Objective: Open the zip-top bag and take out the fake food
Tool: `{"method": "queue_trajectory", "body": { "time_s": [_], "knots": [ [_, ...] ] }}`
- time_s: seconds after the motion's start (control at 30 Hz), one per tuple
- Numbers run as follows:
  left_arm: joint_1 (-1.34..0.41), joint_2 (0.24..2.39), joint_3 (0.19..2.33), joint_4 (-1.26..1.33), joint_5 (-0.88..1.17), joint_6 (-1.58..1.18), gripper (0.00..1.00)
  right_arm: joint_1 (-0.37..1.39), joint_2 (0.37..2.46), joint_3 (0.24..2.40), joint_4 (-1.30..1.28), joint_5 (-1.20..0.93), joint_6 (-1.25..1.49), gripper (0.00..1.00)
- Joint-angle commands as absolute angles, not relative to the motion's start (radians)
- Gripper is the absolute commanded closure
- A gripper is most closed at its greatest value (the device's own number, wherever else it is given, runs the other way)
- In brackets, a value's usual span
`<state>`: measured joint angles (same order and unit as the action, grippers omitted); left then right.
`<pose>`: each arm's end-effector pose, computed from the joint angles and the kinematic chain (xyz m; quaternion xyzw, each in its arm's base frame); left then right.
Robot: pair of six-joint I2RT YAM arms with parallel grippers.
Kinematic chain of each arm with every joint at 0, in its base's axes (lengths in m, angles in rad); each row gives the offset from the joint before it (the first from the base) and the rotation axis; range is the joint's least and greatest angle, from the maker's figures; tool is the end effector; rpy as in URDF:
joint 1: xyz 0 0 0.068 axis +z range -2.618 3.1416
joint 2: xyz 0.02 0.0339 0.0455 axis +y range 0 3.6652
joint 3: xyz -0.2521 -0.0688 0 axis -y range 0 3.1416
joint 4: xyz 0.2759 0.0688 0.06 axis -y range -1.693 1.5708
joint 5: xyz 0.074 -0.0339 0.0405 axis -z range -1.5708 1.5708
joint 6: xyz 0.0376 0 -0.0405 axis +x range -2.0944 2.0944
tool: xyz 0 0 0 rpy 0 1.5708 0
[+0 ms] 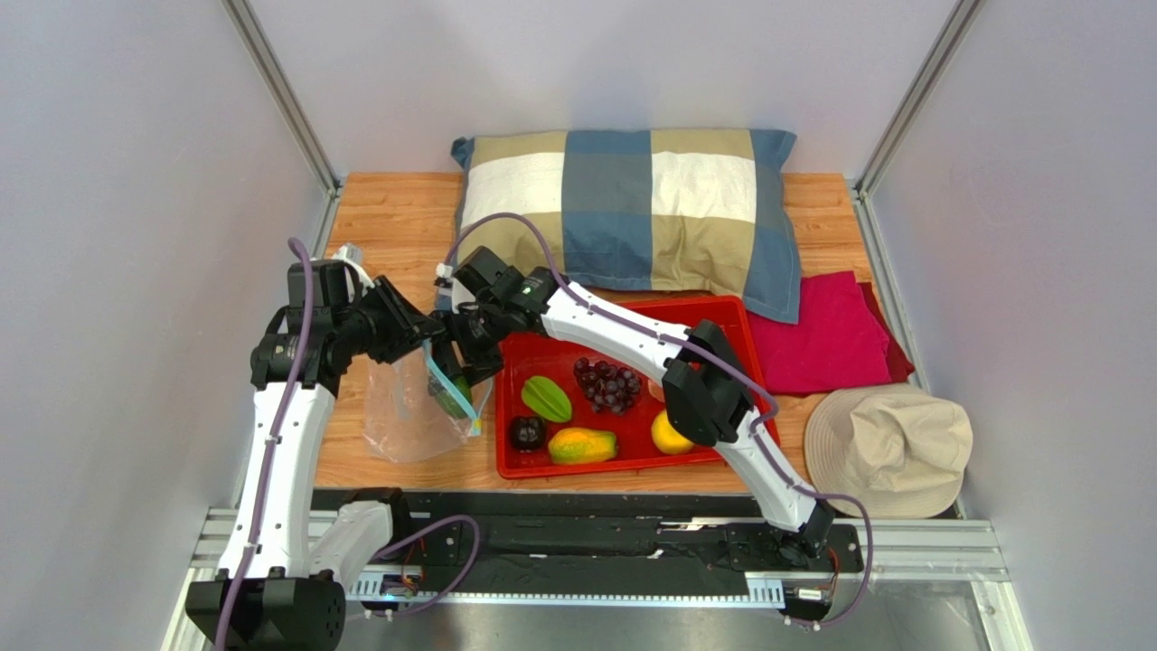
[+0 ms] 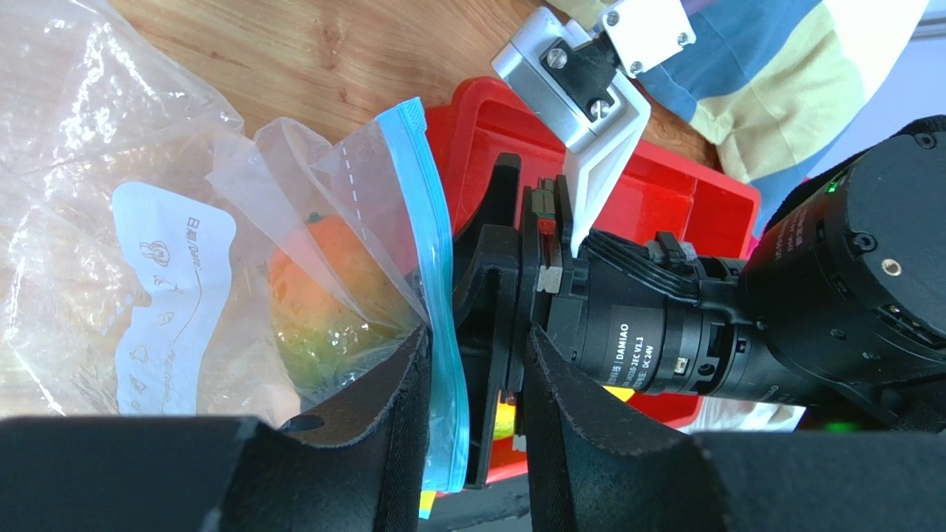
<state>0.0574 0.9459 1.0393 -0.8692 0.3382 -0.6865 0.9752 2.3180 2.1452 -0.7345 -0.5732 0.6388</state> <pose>0.2201 0.0002 0.3268 -0.2696 0.8704 -0.2656 0.3149 0.2852 0.4572 0.2269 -0.2426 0.8787 0.4105 0.0231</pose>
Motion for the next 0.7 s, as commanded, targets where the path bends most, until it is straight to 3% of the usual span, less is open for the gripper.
{"method": "queue_trajectory", "body": {
  "time_s": [0.0,0.1,0.27,0.4,0.67],
  "knots": [
    [0.089,0.96,0.996,-0.983,0.101,-0.603,0.74,0.927,2.135,2.152,-0.65,-0.606,0.629,1.0],
    [0.087,0.928,0.971,-0.974,0.117,-0.615,0.61,0.925,2.148,2.163,-0.644,-0.615,0.632,1.0],
    [0.089,0.853,0.971,-0.982,0.133,-0.617,0.66,0.914,2.161,2.152,-0.637,-0.63,0.634,1.0],
    [0.089,0.779,0.971,-0.966,0.167,-0.632,0.49,0.902,2.163,2.128,-0.626,-0.641,0.629,1.0],
    [0.089,0.804,0.917,-0.92,0.219,-0.641,0.46,0.897,2.16,2.114,-0.607,-0.666,0.634,1.0]
  ]
}}
